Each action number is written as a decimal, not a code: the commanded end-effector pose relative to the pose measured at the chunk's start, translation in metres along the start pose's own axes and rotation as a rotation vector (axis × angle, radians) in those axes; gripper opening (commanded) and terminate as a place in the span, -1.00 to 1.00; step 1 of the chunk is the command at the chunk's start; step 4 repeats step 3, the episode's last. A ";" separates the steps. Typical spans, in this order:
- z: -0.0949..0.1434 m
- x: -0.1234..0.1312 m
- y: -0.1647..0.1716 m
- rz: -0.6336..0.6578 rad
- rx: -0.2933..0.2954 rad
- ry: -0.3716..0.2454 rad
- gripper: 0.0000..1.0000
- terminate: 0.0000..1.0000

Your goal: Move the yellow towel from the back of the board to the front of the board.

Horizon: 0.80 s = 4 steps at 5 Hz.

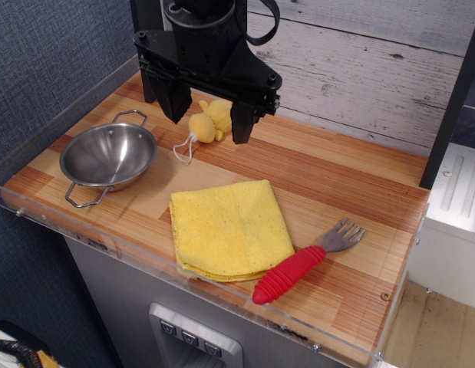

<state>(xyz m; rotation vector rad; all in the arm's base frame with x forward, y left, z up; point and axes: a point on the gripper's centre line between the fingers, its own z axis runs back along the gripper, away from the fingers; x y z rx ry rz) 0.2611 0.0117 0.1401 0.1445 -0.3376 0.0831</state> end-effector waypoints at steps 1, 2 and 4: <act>0.007 0.001 0.000 0.000 -0.001 -0.024 1.00 -1.00; 0.007 0.001 0.000 0.000 -0.001 -0.024 1.00 -1.00; 0.007 0.001 0.000 0.000 -0.001 -0.024 1.00 1.00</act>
